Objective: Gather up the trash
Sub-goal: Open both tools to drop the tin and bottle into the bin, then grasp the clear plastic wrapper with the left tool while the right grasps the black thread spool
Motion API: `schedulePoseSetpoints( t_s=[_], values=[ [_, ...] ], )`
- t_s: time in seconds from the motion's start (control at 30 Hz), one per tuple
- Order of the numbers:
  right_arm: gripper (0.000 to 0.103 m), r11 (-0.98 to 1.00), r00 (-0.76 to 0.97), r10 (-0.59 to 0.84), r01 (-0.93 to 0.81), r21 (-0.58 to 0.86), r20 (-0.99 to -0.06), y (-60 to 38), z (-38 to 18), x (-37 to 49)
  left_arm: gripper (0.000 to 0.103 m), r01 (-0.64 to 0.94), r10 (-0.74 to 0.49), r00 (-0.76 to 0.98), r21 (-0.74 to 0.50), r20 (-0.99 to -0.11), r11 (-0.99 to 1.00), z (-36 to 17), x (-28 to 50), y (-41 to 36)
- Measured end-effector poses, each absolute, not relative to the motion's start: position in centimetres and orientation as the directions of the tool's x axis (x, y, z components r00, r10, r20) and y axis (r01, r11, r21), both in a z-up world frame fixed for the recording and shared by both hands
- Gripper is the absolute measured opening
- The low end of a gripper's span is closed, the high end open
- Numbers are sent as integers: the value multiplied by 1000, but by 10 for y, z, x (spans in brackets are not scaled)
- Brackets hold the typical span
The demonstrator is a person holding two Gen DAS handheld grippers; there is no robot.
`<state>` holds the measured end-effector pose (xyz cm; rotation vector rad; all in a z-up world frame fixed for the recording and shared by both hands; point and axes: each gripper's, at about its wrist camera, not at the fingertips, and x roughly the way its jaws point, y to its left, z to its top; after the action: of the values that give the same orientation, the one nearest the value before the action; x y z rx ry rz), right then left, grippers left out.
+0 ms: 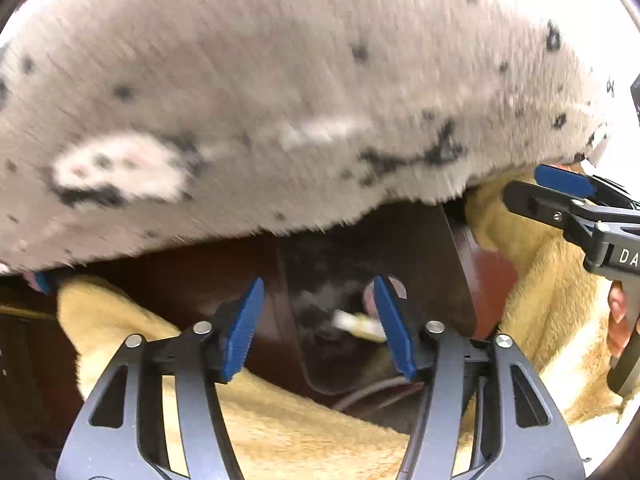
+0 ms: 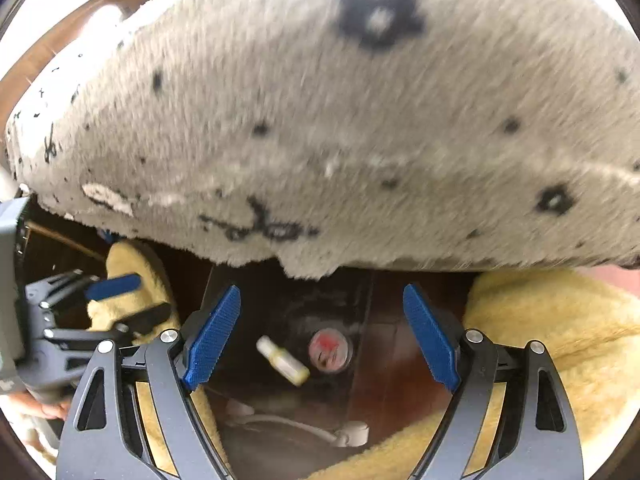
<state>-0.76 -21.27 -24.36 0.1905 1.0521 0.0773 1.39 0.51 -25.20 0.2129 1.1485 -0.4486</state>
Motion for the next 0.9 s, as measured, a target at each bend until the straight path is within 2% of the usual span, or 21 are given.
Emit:
schedulePoseSetpoints(
  t_s=[0.17, 0.37, 0.5, 0.67, 0.73, 0.8, 0.9],
  values=[
    [84, 986, 586, 107, 44, 163, -803, -235, -203, -12, 66, 439, -247, 447, -30, -860, 898, -207, 17, 17],
    [84, 992, 720, 6, 81, 93, -694, -260, -143, -9, 79, 440, -281, 561, -7, -779, 898, -153, 29, 14],
    [84, 991, 764, -64, 122, 48, -642, -276, -120, 13, 80, 433, -282, 615, 17, -737, 901, -136, 46, -3],
    [84, 982, 791, -130, 185, 30, -598, -298, -97, 60, 80, 423, -317, 617, -36, -721, 906, -117, 78, -11],
    [80, 978, 788, -140, 204, 41, -599, -313, -91, 81, 80, 423, -316, 630, -28, -709, 906, -116, 89, -27],
    [69, 976, 782, -135, 210, 52, -609, -320, -89, 104, 80, 428, -323, 646, -22, -691, 904, -111, 98, -35],
    [59, 976, 771, -130, 210, 56, -624, -329, -87, 130, 80, 431, -328, 660, -16, -676, 902, -103, 115, -48]
  ],
)
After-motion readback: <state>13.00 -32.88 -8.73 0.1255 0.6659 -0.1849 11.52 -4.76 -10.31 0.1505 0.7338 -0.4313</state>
